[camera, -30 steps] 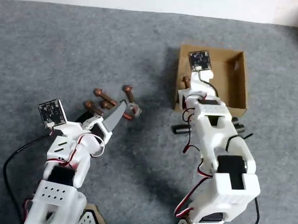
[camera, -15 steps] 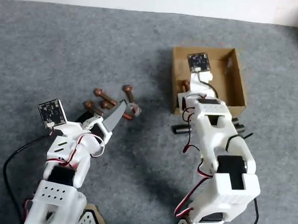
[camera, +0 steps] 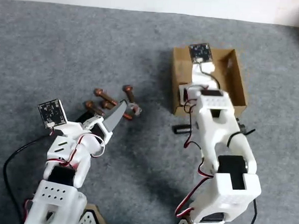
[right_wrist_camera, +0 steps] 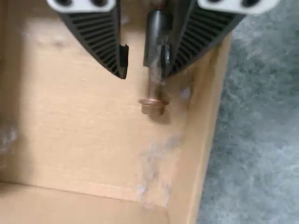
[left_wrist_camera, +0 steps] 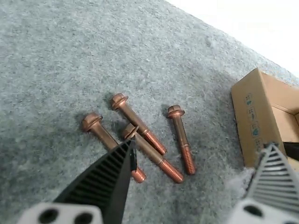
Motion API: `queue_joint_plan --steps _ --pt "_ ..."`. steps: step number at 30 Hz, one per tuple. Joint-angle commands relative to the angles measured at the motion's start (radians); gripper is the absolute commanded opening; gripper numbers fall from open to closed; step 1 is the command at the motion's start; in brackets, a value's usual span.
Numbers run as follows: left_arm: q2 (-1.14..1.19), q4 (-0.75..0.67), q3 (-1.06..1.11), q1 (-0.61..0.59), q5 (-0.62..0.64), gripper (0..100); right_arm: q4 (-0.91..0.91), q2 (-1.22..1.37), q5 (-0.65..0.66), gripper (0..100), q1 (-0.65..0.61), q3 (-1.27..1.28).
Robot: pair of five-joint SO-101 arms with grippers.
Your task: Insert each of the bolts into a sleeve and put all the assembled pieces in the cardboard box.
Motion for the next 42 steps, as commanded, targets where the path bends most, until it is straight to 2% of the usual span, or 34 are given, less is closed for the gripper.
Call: queue_joint_plan --steps 1,7,13,16,20,27,32,42 --pt "-0.007 -0.023 -0.005 -0.016 0.003 38 0.211 -0.033 -0.104 10.6 0.044 -0.189" --pt "-0.007 -0.023 -0.005 -0.016 0.003 38 0.648 -0.031 -0.362 10.6 0.051 -0.519" --pt "-0.007 -0.023 -0.005 -0.016 0.003 38 0.932 -0.031 -0.589 10.6 0.015 -0.702" --pt "-0.008 -0.023 -0.005 -0.016 0.003 38 1.073 -0.03 -0.658 10.6 -0.038 -0.716" --pt "-0.01 -0.023 -0.005 -0.016 0.003 38 1.211 -0.024 -0.681 10.6 -0.113 -0.713" --pt "-0.01 -0.023 -0.005 -0.016 0.003 38 1.179 -0.022 -0.695 10.3 -0.124 -0.478" --pt "-0.01 -0.023 -0.005 -0.016 0.003 38 1.087 -0.022 -0.839 10.3 -0.102 -0.329" --pt "-0.01 -0.023 -0.005 -0.016 0.003 38 0.843 -0.022 -0.985 10.3 -0.094 -0.174"
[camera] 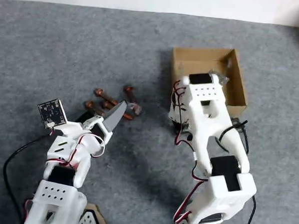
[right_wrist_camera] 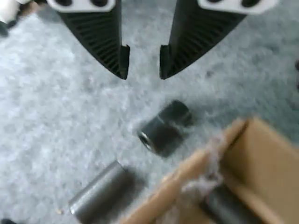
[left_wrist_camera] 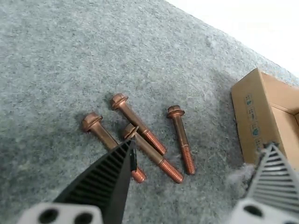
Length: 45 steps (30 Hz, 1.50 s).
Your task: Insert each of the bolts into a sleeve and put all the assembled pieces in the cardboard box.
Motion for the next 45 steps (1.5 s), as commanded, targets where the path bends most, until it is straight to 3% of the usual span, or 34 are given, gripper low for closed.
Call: queue_joint_plan --steps 1,15,23,26,28,35,42,45 --pt "-0.01 -0.023 -0.005 -0.016 0.003 38 -0.085 -0.022 -0.066 10.3 0.021 0.019" --pt "-0.01 -0.023 -0.005 -0.016 0.003 38 -0.341 0.039 -0.189 10.3 0.064 0.128" --pt "-0.007 -0.023 -0.005 -0.016 0.003 38 -0.341 0.205 -0.183 10.1 0.097 0.12" --pt "-0.004 -0.023 -0.018 -0.016 0.003 38 -0.318 0.22 -0.18 0.5 0.099 0.119" --pt "-0.004 -0.021 -0.028 -0.016 0.005 38 -0.265 0.205 -0.18 1.4 0.094 0.117" --pt "-0.001 0.203 -0.174 -0.016 0.012 38 -0.087 0.005 -0.178 0.5 0.082 0.125" --pt "0.016 0.313 -0.246 -0.016 0.098 38 -0.07 -0.163 -0.104 0.5 0.085 0.168" --pt "0.131 0.368 -0.308 -0.016 0.123 37 -0.079 -0.188 -0.103 0.5 0.082 0.203"
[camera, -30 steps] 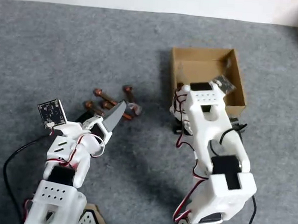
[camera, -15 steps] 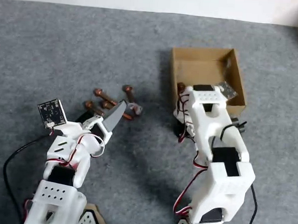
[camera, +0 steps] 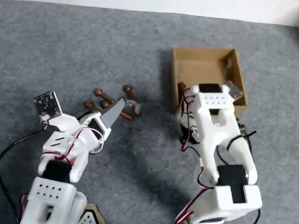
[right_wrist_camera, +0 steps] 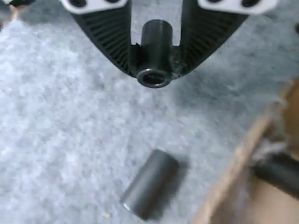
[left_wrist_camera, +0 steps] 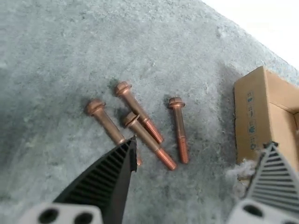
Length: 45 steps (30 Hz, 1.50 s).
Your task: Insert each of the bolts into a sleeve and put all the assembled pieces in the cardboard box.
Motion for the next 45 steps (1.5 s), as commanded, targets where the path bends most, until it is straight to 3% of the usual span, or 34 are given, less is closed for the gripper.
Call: queue_joint_plan --steps 1,6,13,19,33,45 --pt "0.154 0.041 -0.11 -0.016 0.031 35 0.007 -0.073 0.025 0.5 0.008 0.012" --pt "0.493 0.028 -0.289 -0.071 0.086 24 0.007 -0.074 0.026 0.5 0.008 0.019" --pt "0.872 0.029 -0.522 -0.128 0.209 25 0.007 -0.073 0.026 0.5 0.008 0.053" --pt "1.092 0.032 -0.648 -0.13 0.241 25 -0.019 -0.073 0.026 0.5 0.008 0.061" --pt "1.377 0.229 -0.891 -0.16 0.354 24 -0.062 -0.073 0.025 0.5 0.01 0.065" --pt "1.388 0.308 -0.895 -0.213 0.382 24 -0.062 -0.073 0.026 0.5 0.012 0.065"
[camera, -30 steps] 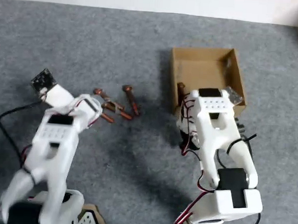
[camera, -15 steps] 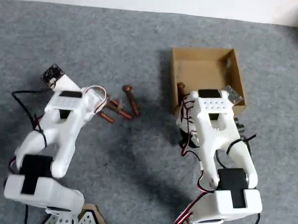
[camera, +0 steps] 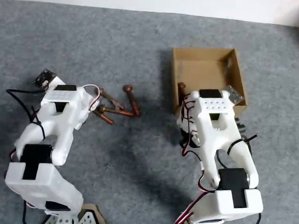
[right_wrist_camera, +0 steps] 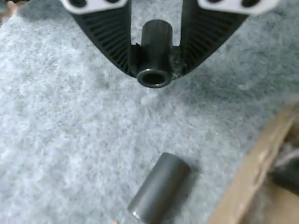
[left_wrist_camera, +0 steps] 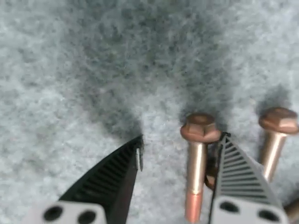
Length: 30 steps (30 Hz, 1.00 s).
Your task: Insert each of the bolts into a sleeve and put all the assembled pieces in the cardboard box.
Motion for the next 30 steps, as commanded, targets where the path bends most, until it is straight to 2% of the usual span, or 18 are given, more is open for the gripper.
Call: queue_joint_plan --steps 1,5,9,12,15,22,26,30 --pt "0.004 0.021 -0.019 -0.016 0.008 24 -0.007 -0.048 0.023 0.5 0.013 -0.004" --pt "0.01 0.003 -0.027 -0.012 0.006 21 -0.007 -0.048 0.023 0.5 0.013 -0.004" --pt "0.01 -0.058 -0.03 -0.01 -0.031 0 -0.007 -0.048 0.023 0.5 0.013 -0.004" --pt "0.012 -0.103 -0.022 -0.008 -0.066 4 -0.007 -0.05 0.023 0.5 0.012 -0.004" --pt "0.012 -0.109 -0.022 -0.008 -0.077 0 -0.005 -0.058 0.034 0.5 0.01 -0.005" --pt "-0.002 -0.109 -0.035 0.005 -0.259 1 0.084 -0.059 0.227 0.5 -0.076 -0.019" --pt "-0.054 -0.103 -0.05 0.007 -0.308 1 0.088 -0.114 0.333 0.5 -0.151 -0.084" --pt "-0.193 -0.034 -0.044 0.018 -0.345 1 0.081 -0.263 0.437 0.5 -0.182 -0.111"
